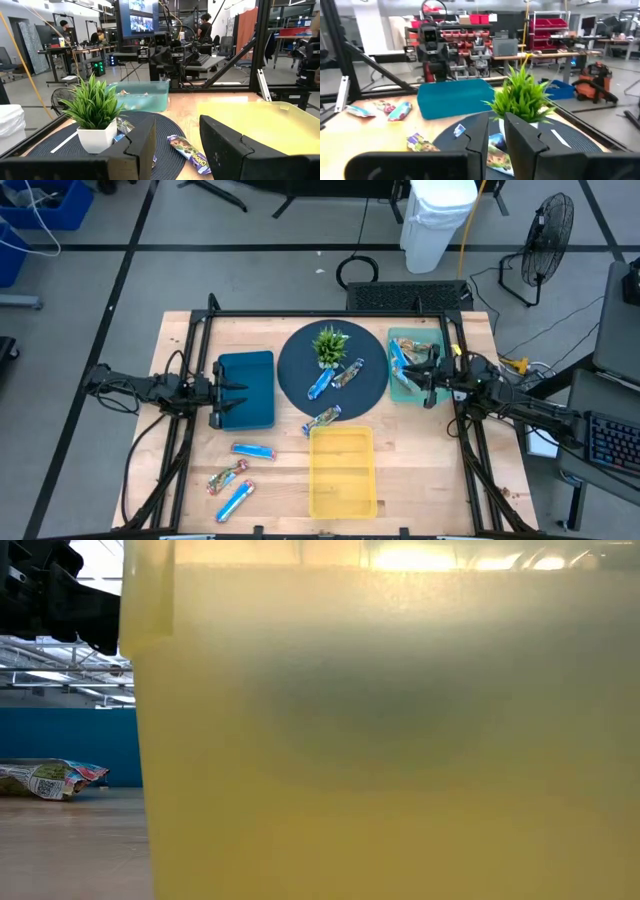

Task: Pick and place Granola Bars by type
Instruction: Put the blue granola bar into the blue bin

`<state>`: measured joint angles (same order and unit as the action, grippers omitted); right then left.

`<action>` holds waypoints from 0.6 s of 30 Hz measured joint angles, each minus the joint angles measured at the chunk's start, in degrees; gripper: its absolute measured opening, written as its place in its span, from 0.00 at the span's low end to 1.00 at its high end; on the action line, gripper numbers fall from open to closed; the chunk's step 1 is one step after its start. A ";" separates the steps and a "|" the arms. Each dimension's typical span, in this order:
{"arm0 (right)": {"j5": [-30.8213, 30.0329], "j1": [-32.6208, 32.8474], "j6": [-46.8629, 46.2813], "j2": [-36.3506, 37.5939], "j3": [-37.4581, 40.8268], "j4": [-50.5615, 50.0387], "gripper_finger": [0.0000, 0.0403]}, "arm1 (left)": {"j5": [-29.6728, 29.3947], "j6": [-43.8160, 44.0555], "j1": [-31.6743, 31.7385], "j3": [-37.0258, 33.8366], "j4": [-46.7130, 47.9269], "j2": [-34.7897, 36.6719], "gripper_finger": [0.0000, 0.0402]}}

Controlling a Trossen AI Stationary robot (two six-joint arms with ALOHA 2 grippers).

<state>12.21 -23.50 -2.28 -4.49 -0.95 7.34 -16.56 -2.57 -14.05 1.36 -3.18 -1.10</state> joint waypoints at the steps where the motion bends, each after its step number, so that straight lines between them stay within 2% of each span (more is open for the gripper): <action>1: -0.31 0.00 -0.02 0.00 0.00 -0.33 0.13 | 0.00 0.00 0.01 -0.01 0.00 -0.02 0.40; 5: -1.75 0.00 -0.67 0.00 0.07 -1.44 0.13 | 0.00 0.00 0.01 -0.01 0.00 0.00 0.40; 12: -0.05 0.01 -8.95 -0.14 0.09 -3.79 0.13 | 0.00 0.01 0.01 -0.01 0.00 -0.02 0.40; 18: -0.24 0.00 -1.91 -0.83 0.09 -4.11 0.13 | 0.00 0.02 -0.01 -0.01 -0.02 -0.02 0.40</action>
<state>11.97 -23.51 -4.20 -5.32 -0.86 3.23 -16.56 -2.55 -14.06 1.35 -3.20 -1.12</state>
